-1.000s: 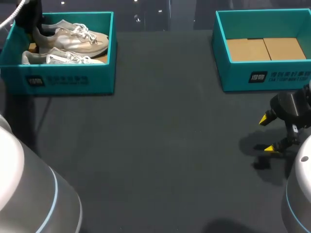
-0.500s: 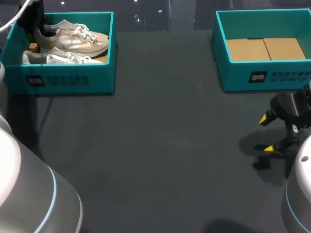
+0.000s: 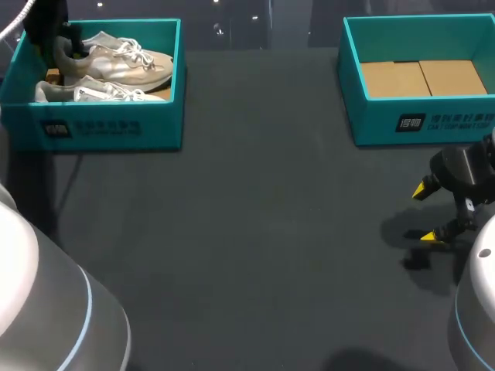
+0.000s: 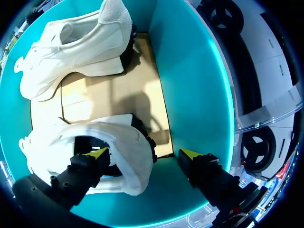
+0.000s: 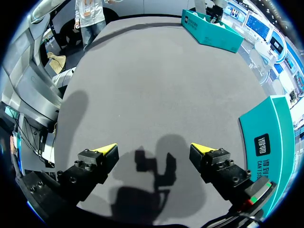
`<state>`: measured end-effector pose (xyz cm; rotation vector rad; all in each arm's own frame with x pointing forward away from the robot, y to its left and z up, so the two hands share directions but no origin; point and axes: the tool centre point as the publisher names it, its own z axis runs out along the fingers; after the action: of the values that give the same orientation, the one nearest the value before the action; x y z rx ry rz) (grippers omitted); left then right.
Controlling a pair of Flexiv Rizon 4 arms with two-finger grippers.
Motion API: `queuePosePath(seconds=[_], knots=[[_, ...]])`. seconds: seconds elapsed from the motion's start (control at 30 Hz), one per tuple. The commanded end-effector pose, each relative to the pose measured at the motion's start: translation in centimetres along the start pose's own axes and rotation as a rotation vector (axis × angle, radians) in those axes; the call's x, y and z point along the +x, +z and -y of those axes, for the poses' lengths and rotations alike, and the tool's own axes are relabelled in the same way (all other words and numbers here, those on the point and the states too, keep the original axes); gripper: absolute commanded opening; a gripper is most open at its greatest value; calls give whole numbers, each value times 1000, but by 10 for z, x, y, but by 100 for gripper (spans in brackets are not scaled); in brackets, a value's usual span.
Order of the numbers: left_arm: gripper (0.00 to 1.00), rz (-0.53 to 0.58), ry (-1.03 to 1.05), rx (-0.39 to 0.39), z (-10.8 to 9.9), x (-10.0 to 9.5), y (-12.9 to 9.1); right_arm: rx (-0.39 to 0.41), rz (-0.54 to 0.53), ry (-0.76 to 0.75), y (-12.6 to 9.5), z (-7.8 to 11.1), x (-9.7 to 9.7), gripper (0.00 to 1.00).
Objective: Take the shoe out of the shoebox, open the shoe tongue, remove and reinsert the insole, then place the shoe into the shoebox
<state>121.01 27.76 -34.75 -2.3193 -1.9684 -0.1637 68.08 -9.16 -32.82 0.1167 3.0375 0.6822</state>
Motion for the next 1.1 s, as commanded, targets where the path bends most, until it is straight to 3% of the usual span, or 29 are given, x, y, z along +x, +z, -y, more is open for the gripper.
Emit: queuePosePath(seconds=[0.03,0.3,0.53,0.6,1.1], knots=[[95,-17,9,-34,34,-7,-38,2,3,0,0,0,2,100],[100,-23,-12,-28,63,-11,-81,2,3,0,0,0,2,100],[100,-16,-48,-32,109,-12,-112,2,3,0,0,0,2,100],[100,2,-33,2,123,-11,-119,2,3,0,0,0,2,100],[100,2,-33,2,123,-11,-119,2,3,0,0,0,2,100]])
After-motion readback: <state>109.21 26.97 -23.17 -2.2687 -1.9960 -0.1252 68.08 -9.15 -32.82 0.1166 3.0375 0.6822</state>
